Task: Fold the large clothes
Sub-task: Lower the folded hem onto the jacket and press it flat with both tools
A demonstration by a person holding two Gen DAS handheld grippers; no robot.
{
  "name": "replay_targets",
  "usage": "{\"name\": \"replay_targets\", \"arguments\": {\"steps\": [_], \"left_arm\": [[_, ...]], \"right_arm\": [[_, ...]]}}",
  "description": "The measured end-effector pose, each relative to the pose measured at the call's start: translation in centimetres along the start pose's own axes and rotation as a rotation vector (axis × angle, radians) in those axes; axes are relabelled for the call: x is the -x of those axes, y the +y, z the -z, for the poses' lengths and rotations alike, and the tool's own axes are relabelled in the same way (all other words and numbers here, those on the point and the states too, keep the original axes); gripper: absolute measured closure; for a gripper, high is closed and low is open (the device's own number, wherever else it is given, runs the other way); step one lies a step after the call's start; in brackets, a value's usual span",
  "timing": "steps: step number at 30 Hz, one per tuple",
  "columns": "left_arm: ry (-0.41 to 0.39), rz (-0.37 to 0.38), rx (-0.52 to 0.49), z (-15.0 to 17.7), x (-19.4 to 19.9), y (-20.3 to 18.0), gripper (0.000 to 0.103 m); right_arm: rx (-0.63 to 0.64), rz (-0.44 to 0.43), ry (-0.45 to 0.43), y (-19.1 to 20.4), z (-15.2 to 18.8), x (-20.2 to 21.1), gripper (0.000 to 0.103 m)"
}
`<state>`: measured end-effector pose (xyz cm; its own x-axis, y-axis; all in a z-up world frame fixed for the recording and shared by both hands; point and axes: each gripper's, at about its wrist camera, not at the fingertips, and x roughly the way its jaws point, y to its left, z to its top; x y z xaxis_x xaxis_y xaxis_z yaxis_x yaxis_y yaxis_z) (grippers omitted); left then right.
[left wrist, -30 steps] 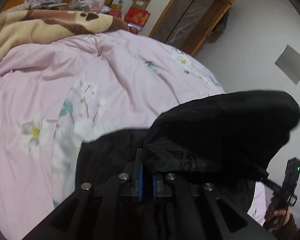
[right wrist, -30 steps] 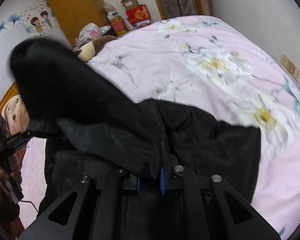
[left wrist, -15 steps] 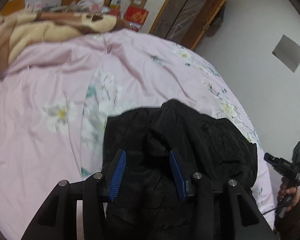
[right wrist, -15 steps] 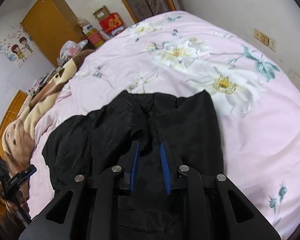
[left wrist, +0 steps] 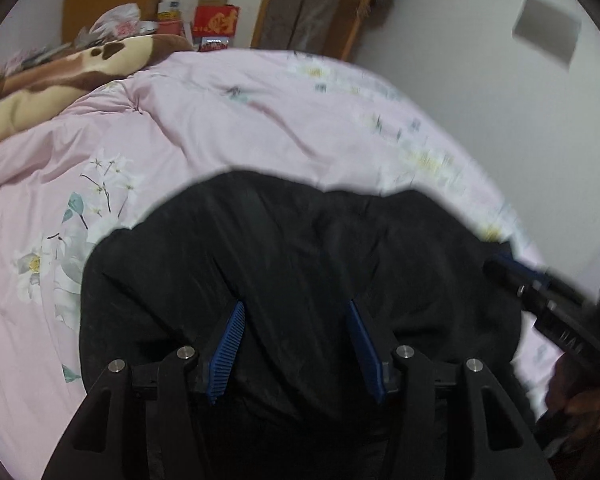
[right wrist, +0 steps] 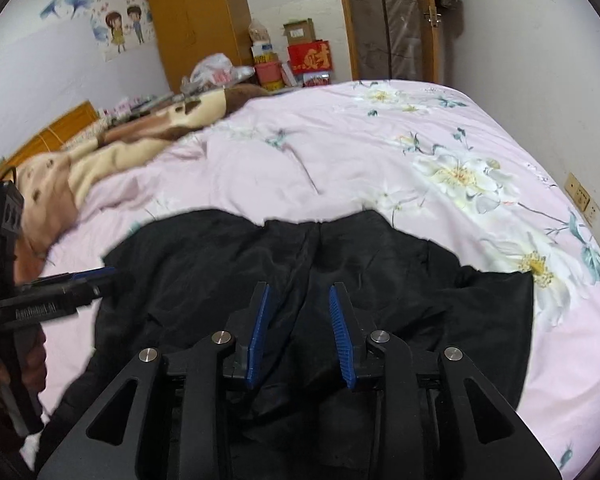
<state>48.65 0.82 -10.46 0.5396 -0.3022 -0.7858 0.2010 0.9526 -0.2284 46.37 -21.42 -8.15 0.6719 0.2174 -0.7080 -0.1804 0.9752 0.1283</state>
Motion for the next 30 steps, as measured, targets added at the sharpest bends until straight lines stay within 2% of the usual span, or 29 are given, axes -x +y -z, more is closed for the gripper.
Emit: {"name": "replay_targets", "arguments": {"steps": [5, 8, 14, 20, 27, 28, 30], "left_arm": [[0.054, -0.094, -0.088, 1.5, -3.1, -0.5, 0.048], [0.060, -0.095, -0.121, 2.0, -3.7, -0.2, 0.048], [0.087, -0.089, -0.090, 3.1, -5.3, 0.6, 0.045], [0.058, -0.085, -0.047, 4.6, -6.5, 1.4, 0.045], [0.055, -0.101, -0.052, 3.9, -4.2, 0.1, 0.046], [0.044, -0.089, -0.057, 3.7, -3.4, 0.0, 0.046], [0.011, -0.066, -0.073, 3.7, -1.7, -0.1, 0.046]], "right_arm": [[0.036, 0.028, 0.054, -0.3, 2.1, -2.8, 0.068], [0.091, 0.046, 0.091, -0.2, 3.2, -3.8, 0.067], [0.135, 0.056, 0.120, -0.2, 4.3, -5.3, 0.068], [0.163, 0.095, 0.127, 0.2, 6.0, -6.8, 0.068], [0.108, 0.099, 0.166, 0.1, 4.5, -5.6, 0.068], [0.081, 0.098, 0.144, 0.1, 3.9, -4.6, 0.068], [0.012, 0.017, 0.039, 0.3, 3.0, -1.8, 0.068]]}}
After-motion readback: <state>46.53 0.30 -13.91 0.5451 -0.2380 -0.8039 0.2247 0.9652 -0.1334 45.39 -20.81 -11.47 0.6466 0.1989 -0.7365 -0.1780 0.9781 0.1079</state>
